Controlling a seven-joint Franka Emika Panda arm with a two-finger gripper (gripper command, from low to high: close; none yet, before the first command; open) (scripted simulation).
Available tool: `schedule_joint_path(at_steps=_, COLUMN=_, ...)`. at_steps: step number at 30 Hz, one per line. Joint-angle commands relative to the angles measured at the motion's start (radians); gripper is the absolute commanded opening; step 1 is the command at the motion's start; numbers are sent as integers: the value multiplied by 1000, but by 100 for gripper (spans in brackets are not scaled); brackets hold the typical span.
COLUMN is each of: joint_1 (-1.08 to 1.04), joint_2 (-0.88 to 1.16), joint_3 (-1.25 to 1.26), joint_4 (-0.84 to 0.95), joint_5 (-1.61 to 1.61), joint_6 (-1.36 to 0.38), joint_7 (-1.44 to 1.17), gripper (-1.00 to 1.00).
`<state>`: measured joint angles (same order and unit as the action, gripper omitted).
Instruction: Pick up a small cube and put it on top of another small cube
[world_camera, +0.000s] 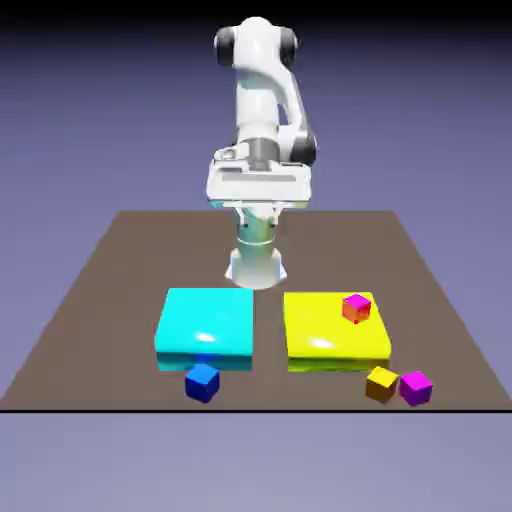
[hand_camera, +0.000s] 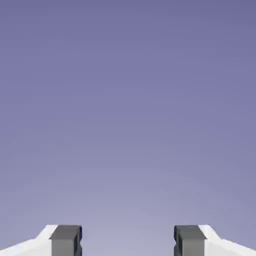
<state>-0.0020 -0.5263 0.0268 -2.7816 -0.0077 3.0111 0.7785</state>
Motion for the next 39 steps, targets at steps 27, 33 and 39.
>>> schedule_joint_path(at_steps=27, joint_1=-314, joint_2=979, joint_3=600, joint_4=636, joint_5=-171, joint_6=-581, joint_7=839, gripper=0)
schedule_joint_path(at_steps=33, joint_1=-384, joint_2=1196, joint_3=734, joint_4=777, joint_5=-210, joint_6=-710, joint_7=1025, gripper=0)
schedule_joint_path(at_steps=39, joint_1=-439, joint_2=1367, joint_3=839, joint_4=889, joint_5=-240, joint_6=-811, joint_7=1172, gripper=0)
